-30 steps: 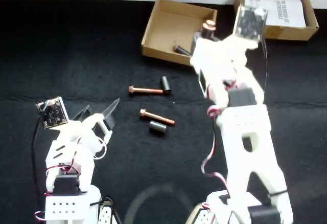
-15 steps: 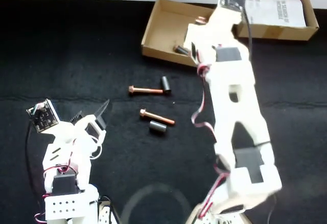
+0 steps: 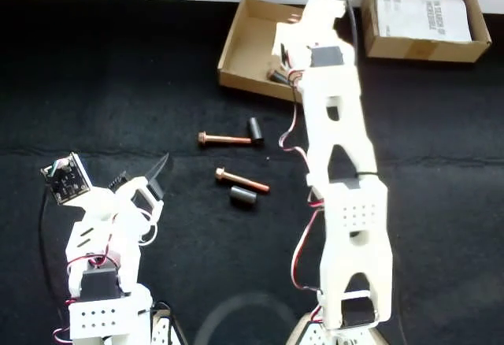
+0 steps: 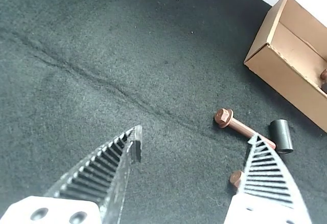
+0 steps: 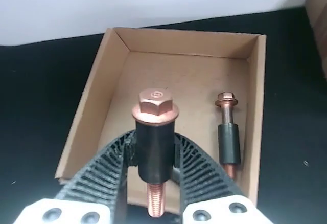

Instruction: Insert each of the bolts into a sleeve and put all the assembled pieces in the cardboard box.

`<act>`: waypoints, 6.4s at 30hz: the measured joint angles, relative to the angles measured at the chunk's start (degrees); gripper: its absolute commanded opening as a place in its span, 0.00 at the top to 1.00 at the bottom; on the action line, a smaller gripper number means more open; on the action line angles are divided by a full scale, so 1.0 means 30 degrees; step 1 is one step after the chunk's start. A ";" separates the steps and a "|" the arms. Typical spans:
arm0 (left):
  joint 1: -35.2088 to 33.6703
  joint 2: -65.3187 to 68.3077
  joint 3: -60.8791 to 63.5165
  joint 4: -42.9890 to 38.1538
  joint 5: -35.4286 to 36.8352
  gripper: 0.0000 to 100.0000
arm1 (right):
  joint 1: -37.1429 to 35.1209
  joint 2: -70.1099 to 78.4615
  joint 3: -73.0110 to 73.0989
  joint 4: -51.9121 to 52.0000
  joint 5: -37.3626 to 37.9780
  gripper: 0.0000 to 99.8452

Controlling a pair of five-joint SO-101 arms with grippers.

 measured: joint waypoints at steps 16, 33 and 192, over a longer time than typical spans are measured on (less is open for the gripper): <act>0.0000 0.0000 0.0000 0.0029 0.0000 0.68 | 0.0440 0.3399 -0.3165 0.2403 0.3458 0.82; 0.0000 0.0000 0.0000 0.0029 0.0000 0.68 | -0.1377 -0.1114 -0.8586 1.5531 0.3458 0.82; 0.5070 2.5377 -3.2000 1.8989 0.4806 0.68 | 1.6029 -5.1546 4.4073 0.4337 0.5363 0.99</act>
